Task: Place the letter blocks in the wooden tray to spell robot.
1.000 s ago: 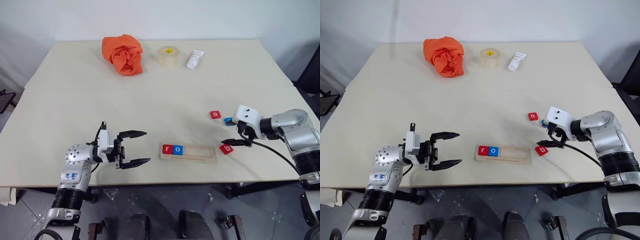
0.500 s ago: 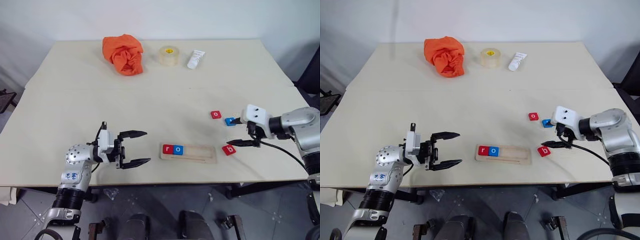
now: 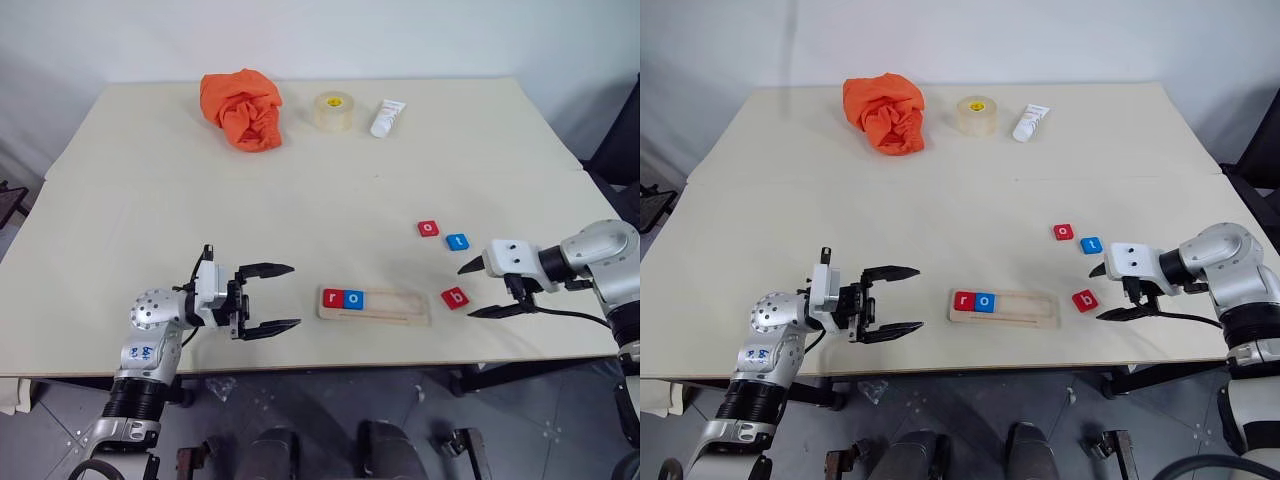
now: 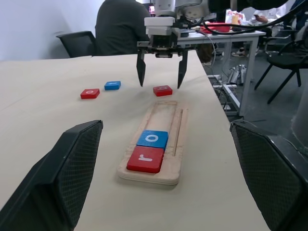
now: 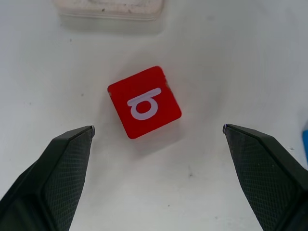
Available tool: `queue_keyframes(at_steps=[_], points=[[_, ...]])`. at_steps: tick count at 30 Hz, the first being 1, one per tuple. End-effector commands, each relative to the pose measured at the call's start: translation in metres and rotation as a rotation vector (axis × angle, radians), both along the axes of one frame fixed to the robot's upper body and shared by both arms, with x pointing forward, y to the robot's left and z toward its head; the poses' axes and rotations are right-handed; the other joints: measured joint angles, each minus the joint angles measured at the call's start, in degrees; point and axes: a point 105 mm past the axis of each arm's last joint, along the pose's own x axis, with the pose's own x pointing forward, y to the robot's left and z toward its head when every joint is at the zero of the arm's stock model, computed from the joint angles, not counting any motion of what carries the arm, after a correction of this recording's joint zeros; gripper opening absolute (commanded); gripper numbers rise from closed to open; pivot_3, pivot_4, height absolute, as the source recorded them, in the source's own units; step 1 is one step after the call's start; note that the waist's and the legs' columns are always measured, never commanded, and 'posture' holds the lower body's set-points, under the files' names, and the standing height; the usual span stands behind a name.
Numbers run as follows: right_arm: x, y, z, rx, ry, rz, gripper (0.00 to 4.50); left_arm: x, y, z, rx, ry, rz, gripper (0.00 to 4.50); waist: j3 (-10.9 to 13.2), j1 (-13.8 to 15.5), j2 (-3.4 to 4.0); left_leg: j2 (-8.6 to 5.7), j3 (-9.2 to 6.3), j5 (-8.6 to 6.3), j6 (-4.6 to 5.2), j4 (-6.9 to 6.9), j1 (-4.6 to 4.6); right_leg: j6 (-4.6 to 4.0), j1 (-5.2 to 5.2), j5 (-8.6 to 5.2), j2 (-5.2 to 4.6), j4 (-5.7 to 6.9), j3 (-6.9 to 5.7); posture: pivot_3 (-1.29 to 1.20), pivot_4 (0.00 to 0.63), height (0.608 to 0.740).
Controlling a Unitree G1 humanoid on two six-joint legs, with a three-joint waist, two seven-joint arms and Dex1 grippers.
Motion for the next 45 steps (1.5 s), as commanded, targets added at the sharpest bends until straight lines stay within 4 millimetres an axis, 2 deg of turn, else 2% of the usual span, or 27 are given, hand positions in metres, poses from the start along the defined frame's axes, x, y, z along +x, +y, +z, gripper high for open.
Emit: queue_keyframes(at_steps=[1,6,9,16,17,23,26,29,33,36,42,45], points=[[-0.002,0.005,0.001,-0.004,0.013,0.060,4.47,-0.004,0.005,0.008,-0.001,-0.034,0.006,4.50,0.00,0.01,0.00,0.00,0.00,0.00,0.00,0.01,0.00,0.00,0.00,0.00,0.00,0.00,0.00,0.00,0.150,0.740],[-0.003,0.009,-0.004,0.023,0.053,0.074,4.47,-0.005,0.006,0.008,-0.001,-0.035,0.013,4.50,0.00,0.00,0.00,-0.01,-0.01,0.00,0.00,0.05,0.00,0.00,0.02,0.00,-0.02,-0.01,0.01,0.00,0.150,0.740],[-0.003,0.007,-0.007,0.009,0.067,0.072,3.94,-0.006,0.006,0.008,-0.002,-0.036,0.017,4.50,0.00,0.00,0.00,0.01,-0.02,-0.01,-0.01,0.07,0.00,0.00,0.02,0.00,-0.02,0.00,0.01,0.00,0.150,0.740],[-0.004,0.004,-0.011,-0.004,0.088,0.066,1.64,-0.007,0.006,0.008,-0.003,-0.036,0.032,4.50,0.00,-0.01,0.00,0.02,-0.02,-0.01,-0.02,0.28,0.01,-0.03,0.12,0.02,-0.04,0.01,0.02,0.00,0.150,0.740],[-0.004,0.004,-0.011,-0.002,0.089,0.064,1.46,-0.008,0.006,0.007,-0.003,-0.035,0.033,4.50,0.00,-0.01,0.00,0.03,-0.01,-0.01,-0.02,0.30,0.01,-0.04,0.13,0.02,-0.04,0.01,0.02,0.00,0.150,0.740],[0.001,0.010,-0.001,0.073,0.070,0.020,1.46,-0.008,0.007,0.006,-0.002,-0.030,0.031,4.50,0.00,0.00,0.00,0.06,-0.01,-0.02,-0.03,0.32,0.02,-0.10,0.12,0.06,-0.11,0.01,0.04,0.00,0.150,0.740],[0.008,0.017,0.014,0.133,0.049,-0.041,1.46,-0.010,0.008,0.004,0.007,-0.016,0.010,4.50,0.05,0.01,0.09,0.08,0.00,-0.03,-0.05,0.30,0.01,-0.11,0.07,0.06,-0.15,0.02,0.06,0.00,0.150,0.740],[0.008,0.029,0.032,0.183,0.037,-0.072,1.46,-0.012,0.011,0.001,0.025,0.004,-0.021,4.50,0.15,0.00,0.25,0.15,0.00,-0.07,-0.12,0.28,-0.01,-0.12,0.01,0.06,-0.17,0.05,0.07,0.00,0.150,0.740],[-0.002,0.062,0.050,0.274,0.046,-0.065,1.46,-0.009,0.017,-0.002,0.047,0.011,-0.041,4.50,0.17,0.16,0.29,0.27,-0.05,-0.13,-0.22,0.26,-0.01,-0.19,-0.03,0.04,-0.11,0.10,-0.05,0.00,0.150,0.740],[-0.012,0.081,0.051,0.275,0.059,-0.057,1.46,-0.007,0.017,-0.002,0.049,0.009,-0.055,4.50,0.18,0.25,0.29,0.26,-0.07,-0.15,-0.21,0.27,-0.03,-0.20,-0.03,0.04,-0.12,0.09,-0.07,0.00,0.150,0.740],[-0.034,0.124,0.033,0.230,0.059,0.037,1.46,-0.004,0.016,-0.001,0.053,0.004,-0.068,4.50,0.18,0.29,0.29,0.23,-0.10,-0.18,-0.18,0.27,-0.07,-0.20,-0.04,0.04,-0.13,0.06,-0.09,0.00,0.150,0.740],[-0.035,0.130,0.029,0.220,0.075,0.011,1.46,-0.004,0.016,-0.001,0.052,0.001,-0.065,4.50,0.18,0.23,0.29,0.21,-0.09,-0.18,-0.18,0.26,-0.08,-0.19,-0.06,0.04,-0.11,0.07,-0.08,0.00,0.150,0.740]])
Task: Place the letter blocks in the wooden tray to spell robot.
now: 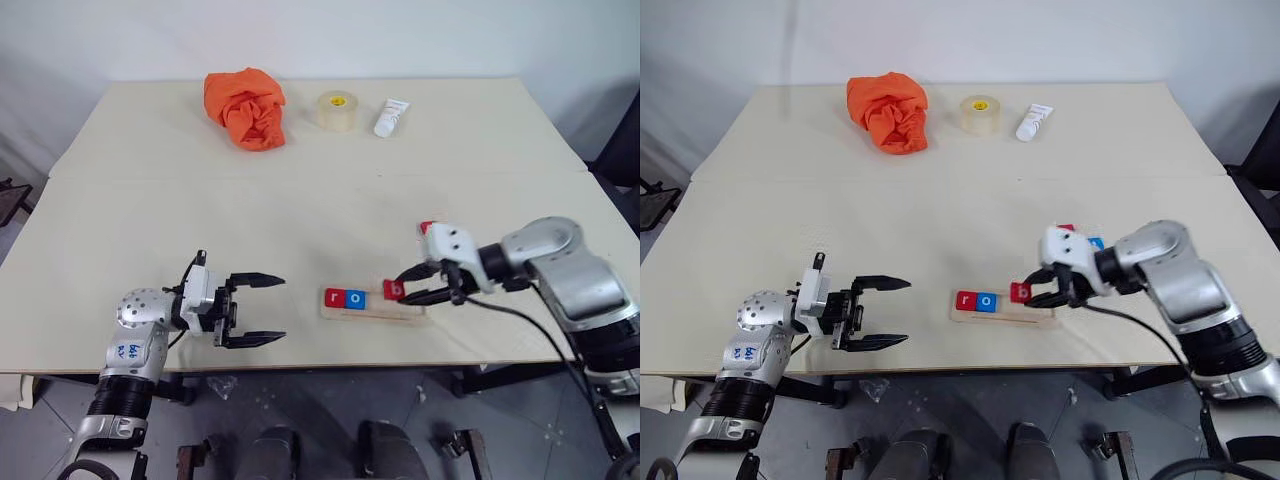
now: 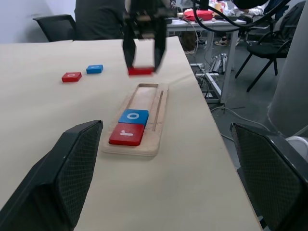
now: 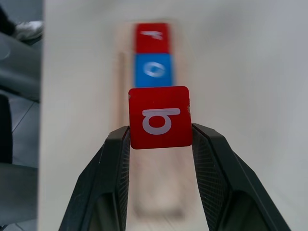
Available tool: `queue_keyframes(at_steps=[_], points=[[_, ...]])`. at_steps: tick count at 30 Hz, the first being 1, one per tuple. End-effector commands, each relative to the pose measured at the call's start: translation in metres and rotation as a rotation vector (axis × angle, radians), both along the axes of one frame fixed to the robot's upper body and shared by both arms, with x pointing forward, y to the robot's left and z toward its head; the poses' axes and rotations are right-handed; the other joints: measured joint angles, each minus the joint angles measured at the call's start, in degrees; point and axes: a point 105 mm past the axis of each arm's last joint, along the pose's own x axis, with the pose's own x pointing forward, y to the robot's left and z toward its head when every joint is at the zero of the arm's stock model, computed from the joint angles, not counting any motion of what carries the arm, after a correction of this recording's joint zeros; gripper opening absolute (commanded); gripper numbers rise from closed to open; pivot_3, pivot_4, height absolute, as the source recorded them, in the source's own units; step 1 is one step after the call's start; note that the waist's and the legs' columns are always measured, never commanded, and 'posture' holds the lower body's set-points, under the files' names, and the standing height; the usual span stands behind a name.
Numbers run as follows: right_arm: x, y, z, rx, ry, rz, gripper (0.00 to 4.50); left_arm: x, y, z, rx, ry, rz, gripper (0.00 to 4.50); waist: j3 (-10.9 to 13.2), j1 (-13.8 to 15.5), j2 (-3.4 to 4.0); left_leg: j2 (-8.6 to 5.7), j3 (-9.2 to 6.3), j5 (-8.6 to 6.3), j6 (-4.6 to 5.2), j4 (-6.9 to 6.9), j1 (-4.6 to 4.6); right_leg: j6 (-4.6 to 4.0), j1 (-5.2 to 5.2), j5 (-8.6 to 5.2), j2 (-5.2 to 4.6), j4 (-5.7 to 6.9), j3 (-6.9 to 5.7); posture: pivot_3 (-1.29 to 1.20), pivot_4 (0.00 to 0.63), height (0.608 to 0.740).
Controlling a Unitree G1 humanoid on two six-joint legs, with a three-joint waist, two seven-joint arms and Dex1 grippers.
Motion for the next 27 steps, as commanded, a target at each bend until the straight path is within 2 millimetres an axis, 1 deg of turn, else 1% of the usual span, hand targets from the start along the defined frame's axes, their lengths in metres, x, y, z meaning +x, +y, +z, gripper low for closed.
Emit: queue_keyframes(at_steps=[1,9,15,27], points=[[0.001,0.005,0.007,-0.013,-0.039,-0.017,1.46,0.000,0.002,0.006,-0.013,-0.030,0.004,4.50,0.00,-0.01,0.00,0.00,0.00,0.00,0.00,0.00,-0.01,0.00,0.00,0.00,0.01,0.00,0.00,0.00,0.150,0.740],[0.013,0.003,-0.001,-0.077,-0.059,-0.067,1.46,-0.003,0.002,0.006,-0.019,-0.031,0.014,4.50,0.00,-0.08,0.00,-0.01,0.00,0.00,0.02,0.00,-0.01,0.00,0.00,0.00,0.05,0.01,0.00,0.00,0.150,0.740],[0.012,0.010,-0.005,-0.083,-0.048,-0.044,1.46,-0.002,0.004,0.007,-0.017,-0.029,0.012,4.50,0.00,-0.09,0.00,-0.01,0.00,0.00,0.02,0.00,-0.01,0.00,-0.01,0.00,0.06,0.01,0.00,0.00,0.150,0.740],[0.014,0.013,-0.011,-0.106,-0.036,-0.047,1.46,-0.001,0.007,0.009,-0.010,-0.039,0.022,4.50,0.00,-0.09,0.00,-0.02,-0.01,0.00,0.03,-0.01,-0.01,0.00,-0.01,0.00,0.08,0.01,-0.02,0.00,0.150,0.740]])
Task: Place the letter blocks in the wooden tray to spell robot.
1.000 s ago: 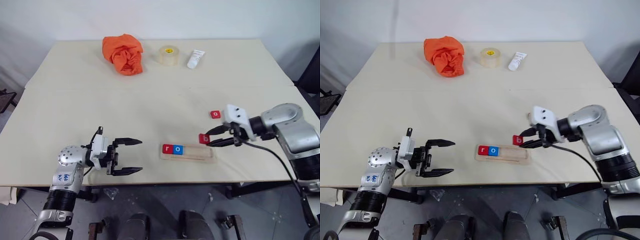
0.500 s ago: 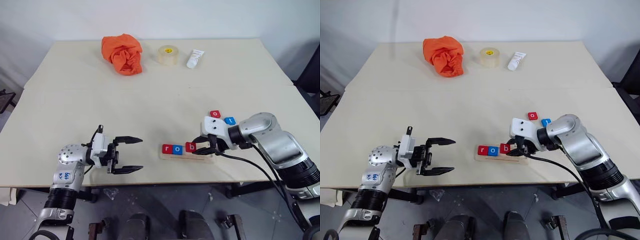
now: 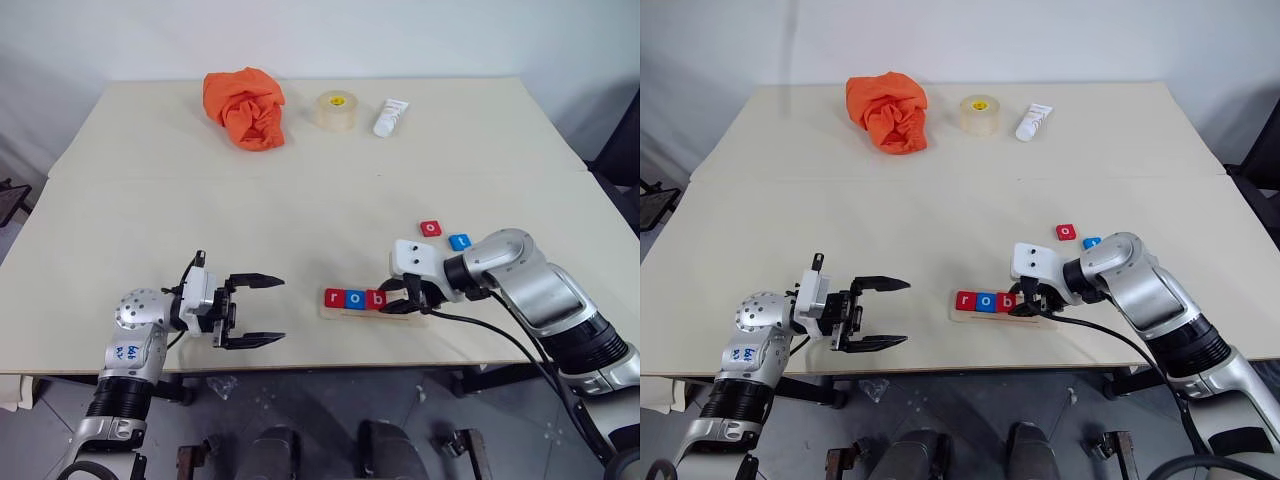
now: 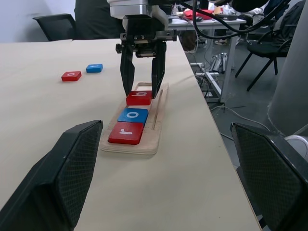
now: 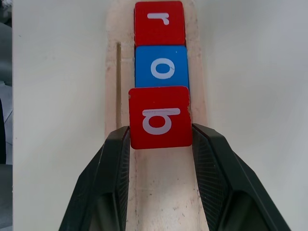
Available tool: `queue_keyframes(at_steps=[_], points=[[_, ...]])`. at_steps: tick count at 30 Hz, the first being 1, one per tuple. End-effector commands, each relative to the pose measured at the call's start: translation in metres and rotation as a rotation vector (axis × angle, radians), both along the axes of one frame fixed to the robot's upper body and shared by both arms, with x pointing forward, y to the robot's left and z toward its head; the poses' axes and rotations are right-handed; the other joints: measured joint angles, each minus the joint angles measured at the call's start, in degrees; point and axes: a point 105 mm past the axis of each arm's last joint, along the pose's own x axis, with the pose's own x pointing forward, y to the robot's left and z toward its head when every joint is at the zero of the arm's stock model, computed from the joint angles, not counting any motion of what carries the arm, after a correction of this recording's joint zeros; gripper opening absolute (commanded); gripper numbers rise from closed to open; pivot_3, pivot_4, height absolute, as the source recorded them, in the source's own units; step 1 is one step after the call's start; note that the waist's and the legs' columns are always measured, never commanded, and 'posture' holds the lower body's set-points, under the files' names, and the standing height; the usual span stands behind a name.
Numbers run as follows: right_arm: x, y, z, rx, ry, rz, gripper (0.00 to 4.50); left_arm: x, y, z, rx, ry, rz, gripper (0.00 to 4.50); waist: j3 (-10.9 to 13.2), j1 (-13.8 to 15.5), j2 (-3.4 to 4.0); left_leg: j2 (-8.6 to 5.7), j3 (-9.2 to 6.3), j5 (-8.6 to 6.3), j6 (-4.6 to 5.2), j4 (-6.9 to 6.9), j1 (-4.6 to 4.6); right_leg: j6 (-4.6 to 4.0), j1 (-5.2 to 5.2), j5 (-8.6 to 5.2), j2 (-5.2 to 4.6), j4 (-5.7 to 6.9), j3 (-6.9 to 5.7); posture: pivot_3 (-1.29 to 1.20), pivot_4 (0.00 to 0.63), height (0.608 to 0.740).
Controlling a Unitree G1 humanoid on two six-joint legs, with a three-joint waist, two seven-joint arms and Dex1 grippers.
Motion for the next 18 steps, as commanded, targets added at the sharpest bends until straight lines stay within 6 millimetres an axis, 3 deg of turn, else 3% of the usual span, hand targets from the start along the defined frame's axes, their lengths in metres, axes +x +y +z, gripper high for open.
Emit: queue_keyframes(at_steps=[1,3,12,18], points=[[0.001,0.003,0.006,-0.012,-0.029,0.016,1.46,0.000,0.005,0.010,-0.014,-0.043,0.018,4.50,0.00,0.00,0.00,0.00,0.00,0.00,0.00,0.00,0.00,0.00,0.00,0.00,0.00,0.00,0.00,0.00,0.150,0.740],[0.000,0.003,0.006,-0.020,-0.028,0.023,1.46,0.000,0.005,0.010,-0.014,-0.045,0.021,4.50,0.00,-0.01,0.00,0.00,0.00,0.00,0.00,0.00,0.00,0.00,0.00,0.00,0.00,0.00,0.00,0.00,0.150,0.740],[-0.002,0.007,0.015,-0.003,-0.036,0.009,4.40,0.001,0.005,0.010,-0.018,-0.052,0.029,4.50,0.00,0.00,0.00,0.00,-0.01,0.00,0.00,-0.01,0.00,0.00,0.00,0.00,-0.01,0.00,0.00,0.00,0.150,0.740],[-0.006,0.005,0.023,0.035,-0.036,0.001,4.46,0.001,0.004,0.010,-0.023,-0.055,0.032,4.50,0.00,0.00,0.00,0.00,-0.01,0.00,0.00,-0.03,0.00,0.00,-0.01,0.00,-0.02,-0.02,0.00,0.00,0.150,0.740]])
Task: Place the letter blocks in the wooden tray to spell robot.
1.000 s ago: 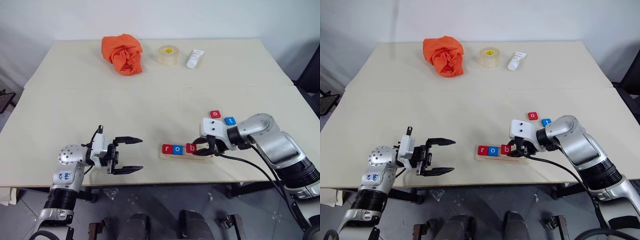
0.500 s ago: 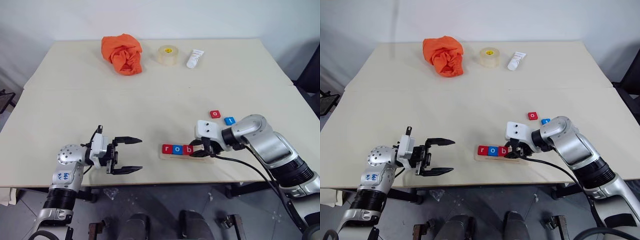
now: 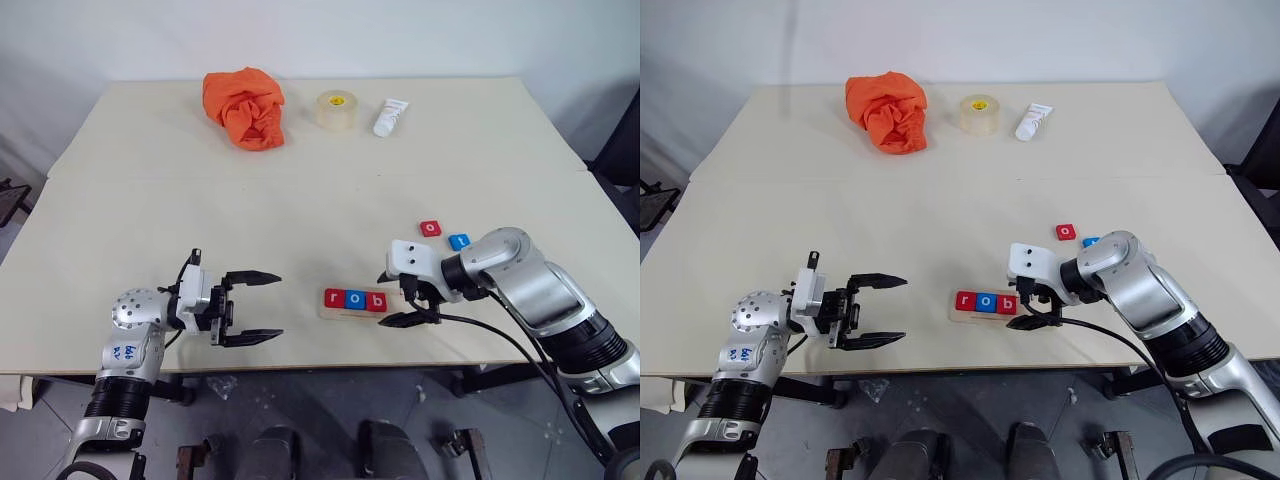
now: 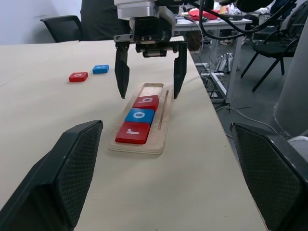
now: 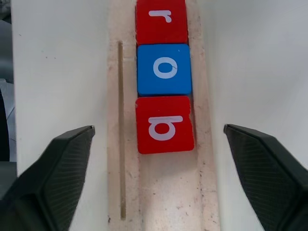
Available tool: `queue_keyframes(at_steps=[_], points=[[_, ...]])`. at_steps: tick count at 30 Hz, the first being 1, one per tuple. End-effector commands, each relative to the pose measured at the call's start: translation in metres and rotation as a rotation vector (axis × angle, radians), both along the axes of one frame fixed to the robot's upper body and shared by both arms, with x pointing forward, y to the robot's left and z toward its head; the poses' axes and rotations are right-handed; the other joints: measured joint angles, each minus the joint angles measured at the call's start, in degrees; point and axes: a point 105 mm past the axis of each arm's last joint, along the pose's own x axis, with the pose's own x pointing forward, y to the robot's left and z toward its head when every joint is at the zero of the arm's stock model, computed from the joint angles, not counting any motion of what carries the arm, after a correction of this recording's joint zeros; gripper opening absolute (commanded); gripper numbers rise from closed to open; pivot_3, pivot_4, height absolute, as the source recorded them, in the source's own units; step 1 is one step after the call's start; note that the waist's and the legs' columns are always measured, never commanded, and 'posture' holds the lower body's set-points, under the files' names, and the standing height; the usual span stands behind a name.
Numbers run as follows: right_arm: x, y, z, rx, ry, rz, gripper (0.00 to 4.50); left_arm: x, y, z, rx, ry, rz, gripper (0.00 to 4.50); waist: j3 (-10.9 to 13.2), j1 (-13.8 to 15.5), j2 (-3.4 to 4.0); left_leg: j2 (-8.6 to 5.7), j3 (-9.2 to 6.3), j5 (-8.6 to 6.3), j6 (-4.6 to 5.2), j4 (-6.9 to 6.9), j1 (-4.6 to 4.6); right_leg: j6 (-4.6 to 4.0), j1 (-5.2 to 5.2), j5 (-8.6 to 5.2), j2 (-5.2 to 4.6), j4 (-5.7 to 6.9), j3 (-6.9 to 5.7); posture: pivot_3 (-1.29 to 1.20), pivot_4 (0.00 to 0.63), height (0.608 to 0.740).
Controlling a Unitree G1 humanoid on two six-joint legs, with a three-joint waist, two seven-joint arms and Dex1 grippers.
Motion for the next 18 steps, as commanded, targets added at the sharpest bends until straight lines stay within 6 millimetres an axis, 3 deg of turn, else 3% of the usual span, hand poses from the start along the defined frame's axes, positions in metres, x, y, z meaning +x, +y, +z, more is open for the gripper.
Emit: queue_keyframes(at_steps=[1,3,6,12,17,18], points=[[-0.003,0.000,0.020,0.069,-0.034,-0.002,4.46,0.000,0.000,0.008,-0.013,-0.044,0.006,4.50,0.00,0.02,0.00,0.00,0.00,0.00,0.00,0.00,0.00,0.00,0.00,0.00,0.00,-0.01,0.00,0.00,0.150,0.740],[-0.007,0.001,0.022,0.089,-0.020,0.003,4.46,0.000,0.000,0.008,-0.013,-0.044,0.007,4.50,0.00,0.03,0.00,0.00,0.00,0.00,0.00,0.00,-0.01,0.00,0.00,0.00,-0.01,-0.02,0.00,0.00,0.150,0.740],[-0.017,0.002,0.019,0.097,0.022,0.024,3.91,0.001,0.000,0.008,-0.014,-0.044,0.008,4.50,0.00,0.05,0.00,0.00,-0.01,0.00,0.00,-0.03,-0.01,0.00,0.01,0.00,-0.02,-0.04,-0.01,0.00,0.150,0.740],[-0.029,0.004,0.007,0.114,0.077,0.053,1.85,0.001,0.000,0.008,-0.015,-0.042,0.010,4.50,0.00,0.04,0.00,0.00,-0.01,-0.01,0.01,-0.04,-0.01,0.00,0.01,0.00,-0.03,-0.08,-0.02,0.00,0.150,0.740],[-0.021,0.004,0.000,0.114,0.076,0.035,0.15,0.000,0.002,0.008,-0.013,-0.043,0.015,4.50,0.00,0.03,0.00,0.01,-0.01,-0.01,0.01,-0.04,-0.01,0.00,0.01,0.00,-0.03,-0.08,-0.02,0.00,0.150,0.740],[-0.019,0.004,-0.001,0.114,0.075,0.033,0.03,0.000,0.002,0.008,-0.013,-0.043,0.017,4.50,0.00,0.02,-0.01,0.01,-0.01,-0.01,0.01,-0.04,-0.01,0.00,0.02,0.00,-0.03,-0.08,-0.02,0.00,0.150,0.740]])
